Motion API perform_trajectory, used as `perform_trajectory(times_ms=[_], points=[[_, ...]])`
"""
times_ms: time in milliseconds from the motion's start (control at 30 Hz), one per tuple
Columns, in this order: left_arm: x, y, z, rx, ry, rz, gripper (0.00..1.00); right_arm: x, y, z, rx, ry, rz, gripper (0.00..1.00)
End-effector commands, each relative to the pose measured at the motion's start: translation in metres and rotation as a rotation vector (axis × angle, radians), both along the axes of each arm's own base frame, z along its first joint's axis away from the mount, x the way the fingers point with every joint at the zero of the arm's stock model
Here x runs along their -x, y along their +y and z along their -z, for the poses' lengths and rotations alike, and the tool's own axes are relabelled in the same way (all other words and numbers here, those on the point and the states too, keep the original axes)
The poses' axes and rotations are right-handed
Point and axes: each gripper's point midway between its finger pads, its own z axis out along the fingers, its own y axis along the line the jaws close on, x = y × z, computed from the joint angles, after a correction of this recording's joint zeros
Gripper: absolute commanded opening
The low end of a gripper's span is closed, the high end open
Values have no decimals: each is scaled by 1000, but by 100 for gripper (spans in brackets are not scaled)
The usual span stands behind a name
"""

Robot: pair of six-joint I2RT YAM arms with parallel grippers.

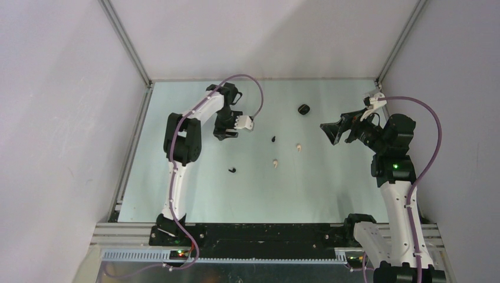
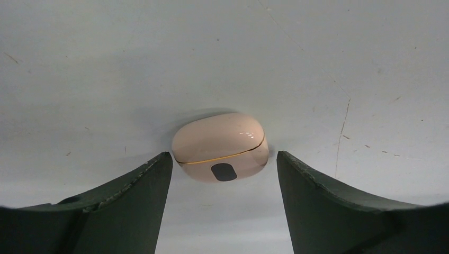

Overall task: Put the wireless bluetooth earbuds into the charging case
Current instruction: Pick up the charging case at the center of the board.

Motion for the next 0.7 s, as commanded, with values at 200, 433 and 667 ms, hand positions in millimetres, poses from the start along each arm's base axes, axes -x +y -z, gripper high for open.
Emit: perform_trajectory(times_ms=[200, 433, 667], points=[[4, -14, 5, 35, 23, -17, 76, 2, 2, -12, -2, -48, -11, 100], [6, -14, 4, 27, 42, -25, 49, 3, 2, -12, -4, -48, -12, 100], [-3, -22, -23, 85, -57, -96, 35, -4, 7, -11, -27, -26, -2, 100]])
